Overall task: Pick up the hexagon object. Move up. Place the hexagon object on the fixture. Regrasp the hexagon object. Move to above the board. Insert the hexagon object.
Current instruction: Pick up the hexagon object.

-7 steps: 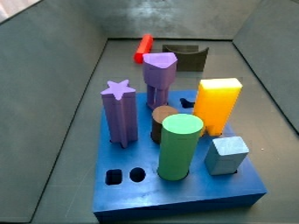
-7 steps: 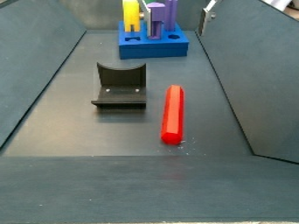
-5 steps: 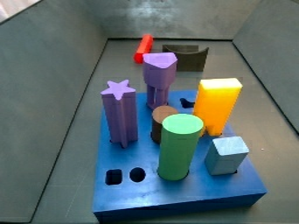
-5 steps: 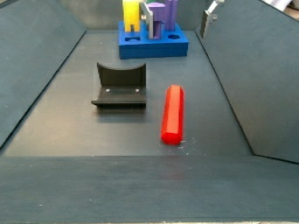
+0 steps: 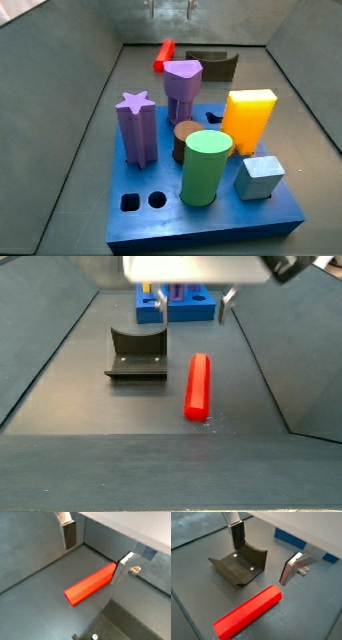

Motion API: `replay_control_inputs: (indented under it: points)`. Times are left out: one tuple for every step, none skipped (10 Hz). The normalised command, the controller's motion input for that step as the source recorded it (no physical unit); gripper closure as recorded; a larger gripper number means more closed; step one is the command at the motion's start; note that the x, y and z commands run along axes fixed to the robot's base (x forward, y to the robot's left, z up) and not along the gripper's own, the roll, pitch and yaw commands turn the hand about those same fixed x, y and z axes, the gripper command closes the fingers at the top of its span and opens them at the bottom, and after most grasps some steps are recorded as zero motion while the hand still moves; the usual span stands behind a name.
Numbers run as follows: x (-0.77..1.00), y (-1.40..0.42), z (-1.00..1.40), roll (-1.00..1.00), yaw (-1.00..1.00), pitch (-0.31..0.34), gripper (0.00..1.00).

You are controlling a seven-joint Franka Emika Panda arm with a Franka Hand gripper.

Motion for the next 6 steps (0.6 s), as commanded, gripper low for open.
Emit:
replay_control_inputs:
  points:
    - [0.2, 0.14, -1.0, 0.0, -0.06, 0.0, 0.0]
    - [0.19, 0.14, -1.0, 0.0, -0.07, 0.0, 0.0]
    - [0.18, 0.14, -1.0, 0.0, -0.07, 0.0, 0.0]
    - [0.17, 0.13, -1.0, 0.0, -0.07, 0.0, 0.0]
    - [0.17, 0.13, -1.0, 0.0, -0.07, 0.0, 0.0]
    - [0.16, 0.11, -1.0, 0.0, -0.06, 0.0, 0.0]
